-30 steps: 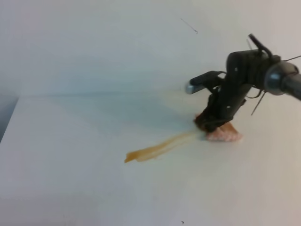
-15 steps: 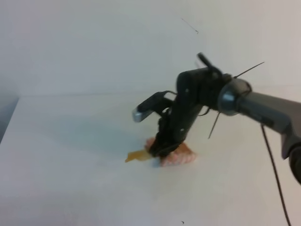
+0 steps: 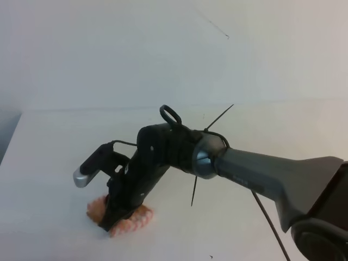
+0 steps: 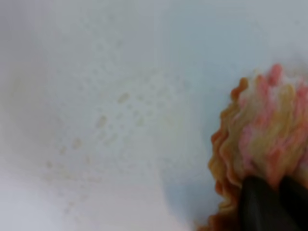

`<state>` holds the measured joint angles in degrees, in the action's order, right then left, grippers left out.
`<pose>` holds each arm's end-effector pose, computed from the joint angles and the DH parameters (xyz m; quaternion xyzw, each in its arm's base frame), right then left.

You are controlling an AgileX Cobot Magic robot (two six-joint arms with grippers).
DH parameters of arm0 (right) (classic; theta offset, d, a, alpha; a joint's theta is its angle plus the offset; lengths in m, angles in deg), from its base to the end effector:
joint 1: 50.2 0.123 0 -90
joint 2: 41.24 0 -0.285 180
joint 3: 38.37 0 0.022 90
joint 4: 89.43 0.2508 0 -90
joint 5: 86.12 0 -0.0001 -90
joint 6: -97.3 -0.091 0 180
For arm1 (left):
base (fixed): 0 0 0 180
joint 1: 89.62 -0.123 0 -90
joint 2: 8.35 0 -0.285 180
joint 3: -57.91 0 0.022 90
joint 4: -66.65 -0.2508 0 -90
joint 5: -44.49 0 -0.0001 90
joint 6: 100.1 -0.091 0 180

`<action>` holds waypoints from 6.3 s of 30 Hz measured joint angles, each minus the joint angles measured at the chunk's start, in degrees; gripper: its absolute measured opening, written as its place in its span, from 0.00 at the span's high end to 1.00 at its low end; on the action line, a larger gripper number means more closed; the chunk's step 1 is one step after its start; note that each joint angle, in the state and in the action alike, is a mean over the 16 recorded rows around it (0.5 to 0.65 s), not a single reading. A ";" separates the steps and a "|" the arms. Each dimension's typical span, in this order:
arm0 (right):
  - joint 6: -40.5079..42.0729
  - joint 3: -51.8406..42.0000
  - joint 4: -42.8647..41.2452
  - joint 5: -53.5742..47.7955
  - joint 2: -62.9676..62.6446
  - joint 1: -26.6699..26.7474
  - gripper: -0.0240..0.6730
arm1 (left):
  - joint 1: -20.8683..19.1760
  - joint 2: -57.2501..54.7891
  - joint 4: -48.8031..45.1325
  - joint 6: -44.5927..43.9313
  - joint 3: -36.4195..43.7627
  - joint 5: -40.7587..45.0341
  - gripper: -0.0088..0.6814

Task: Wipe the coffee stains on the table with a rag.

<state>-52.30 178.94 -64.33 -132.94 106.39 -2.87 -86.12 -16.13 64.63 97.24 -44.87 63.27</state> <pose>0.3324 0.4022 0.1311 -0.5113 0.8167 0.2112 0.1641 0.0539 -0.0023 0.1836 -0.0852 0.7821 -0.0971 0.6096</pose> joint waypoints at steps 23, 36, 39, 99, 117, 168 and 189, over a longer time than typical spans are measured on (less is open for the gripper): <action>13.35 -0.15 23.04 6.69 0.61 -9.30 0.92 | 0.00 0.00 0.01 0.00 0.00 0.00 0.99; -16.45 -0.33 -16.48 2.29 -4.95 -19.36 0.92 | 0.00 0.00 0.01 0.00 0.00 0.00 0.99; -20.25 -0.38 -20.87 -1.00 -8.26 -21.38 0.92 | 0.00 0.00 0.01 0.00 0.00 0.00 0.99; -44.41 -31.22 -49.11 -4.98 -58.59 -11.06 0.93 | 0.00 0.00 0.01 0.00 0.00 0.00 0.99; -47.66 -78.58 -49.49 1.52 -106.37 -11.06 0.97 | 0.00 0.00 0.01 0.00 0.00 0.00 0.99; -45.78 -110.93 -42.02 32.61 -139.24 -49.24 0.97 | 0.00 0.00 0.01 0.00 0.00 0.00 0.99; -44.54 -114.84 -40.27 31.92 -140.64 -50.61 0.97 | 0.00 0.00 0.01 0.00 0.00 0.00 0.99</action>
<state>-96.84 64.11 -104.60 -101.02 -34.24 -53.48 -86.12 -16.13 64.65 97.24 -44.87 63.27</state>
